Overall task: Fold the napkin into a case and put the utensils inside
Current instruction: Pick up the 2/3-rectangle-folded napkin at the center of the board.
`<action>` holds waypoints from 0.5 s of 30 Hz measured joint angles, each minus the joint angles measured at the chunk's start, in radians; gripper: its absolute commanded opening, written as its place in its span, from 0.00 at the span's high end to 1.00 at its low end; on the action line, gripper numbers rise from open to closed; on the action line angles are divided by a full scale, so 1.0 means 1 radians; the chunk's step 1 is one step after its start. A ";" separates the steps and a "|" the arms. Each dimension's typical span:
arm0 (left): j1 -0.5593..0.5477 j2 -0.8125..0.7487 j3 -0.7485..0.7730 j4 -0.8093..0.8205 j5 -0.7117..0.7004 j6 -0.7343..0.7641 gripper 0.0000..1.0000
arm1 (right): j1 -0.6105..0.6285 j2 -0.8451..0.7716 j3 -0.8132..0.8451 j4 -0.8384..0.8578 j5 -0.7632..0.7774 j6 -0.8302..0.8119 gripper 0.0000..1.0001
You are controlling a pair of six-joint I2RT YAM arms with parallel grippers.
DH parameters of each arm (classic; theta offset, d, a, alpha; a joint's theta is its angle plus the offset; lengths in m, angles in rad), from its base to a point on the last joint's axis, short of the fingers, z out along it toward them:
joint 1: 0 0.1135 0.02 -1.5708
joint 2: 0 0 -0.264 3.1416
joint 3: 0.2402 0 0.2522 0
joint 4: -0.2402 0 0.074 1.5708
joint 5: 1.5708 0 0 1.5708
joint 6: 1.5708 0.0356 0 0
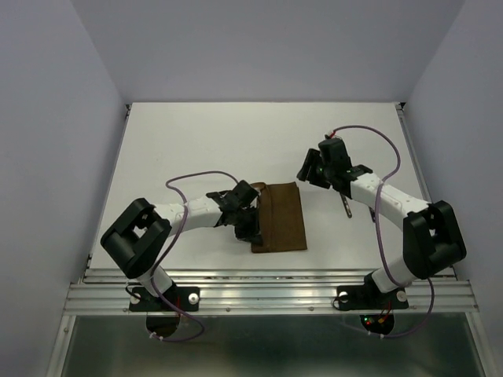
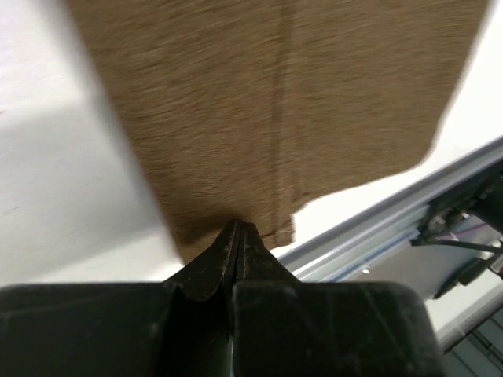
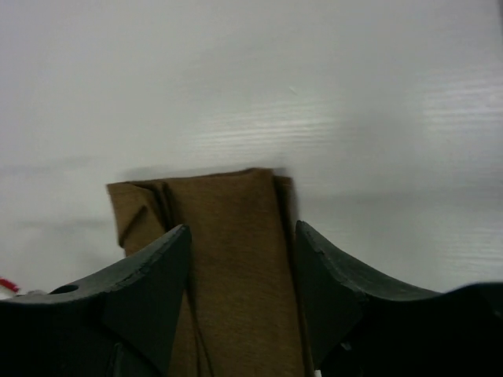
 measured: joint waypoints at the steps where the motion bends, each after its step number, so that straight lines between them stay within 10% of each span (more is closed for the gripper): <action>1: -0.002 0.003 0.020 -0.012 0.006 0.002 1.00 | -0.014 -0.010 -0.033 -0.015 0.000 -0.004 0.43; 15: 0.174 0.132 0.481 -0.179 -0.041 0.195 1.00 | -0.063 0.014 -0.095 -0.064 -0.126 -0.079 0.49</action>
